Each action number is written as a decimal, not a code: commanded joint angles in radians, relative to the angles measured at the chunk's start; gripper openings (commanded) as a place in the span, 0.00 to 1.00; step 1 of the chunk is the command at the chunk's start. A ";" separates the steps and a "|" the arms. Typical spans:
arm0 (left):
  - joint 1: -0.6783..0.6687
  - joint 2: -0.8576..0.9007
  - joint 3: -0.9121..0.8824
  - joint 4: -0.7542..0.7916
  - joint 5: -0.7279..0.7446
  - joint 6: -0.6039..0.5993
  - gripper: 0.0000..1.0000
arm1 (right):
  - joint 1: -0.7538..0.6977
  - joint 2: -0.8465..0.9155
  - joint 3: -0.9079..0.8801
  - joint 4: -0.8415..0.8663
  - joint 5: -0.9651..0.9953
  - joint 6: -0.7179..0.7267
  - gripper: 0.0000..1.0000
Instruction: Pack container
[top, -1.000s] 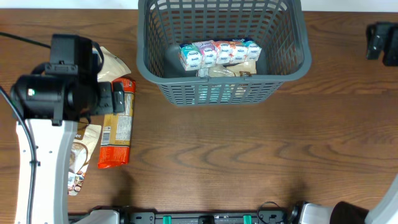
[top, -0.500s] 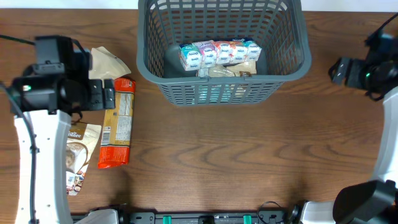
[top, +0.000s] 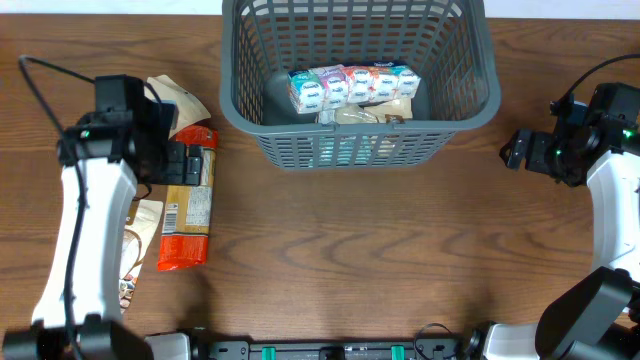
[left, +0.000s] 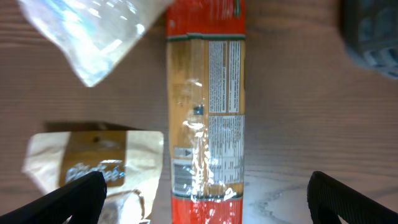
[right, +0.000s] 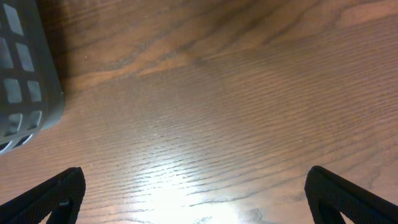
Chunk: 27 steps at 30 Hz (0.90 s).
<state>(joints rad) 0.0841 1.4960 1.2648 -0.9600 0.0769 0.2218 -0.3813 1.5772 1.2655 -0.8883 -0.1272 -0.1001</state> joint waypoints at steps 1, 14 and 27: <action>0.005 0.108 -0.016 0.009 0.021 0.036 0.99 | -0.003 -0.006 -0.005 0.006 -0.012 0.018 0.99; 0.005 0.308 -0.016 0.105 0.021 0.002 0.99 | -0.002 -0.006 -0.005 0.006 -0.039 0.017 0.99; 0.005 0.389 -0.077 0.181 0.021 0.002 0.99 | -0.002 -0.006 -0.005 0.003 -0.038 0.017 0.99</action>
<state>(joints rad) 0.0841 1.8591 1.2129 -0.7815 0.0982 0.2325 -0.3813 1.5772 1.2655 -0.8848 -0.1509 -0.0944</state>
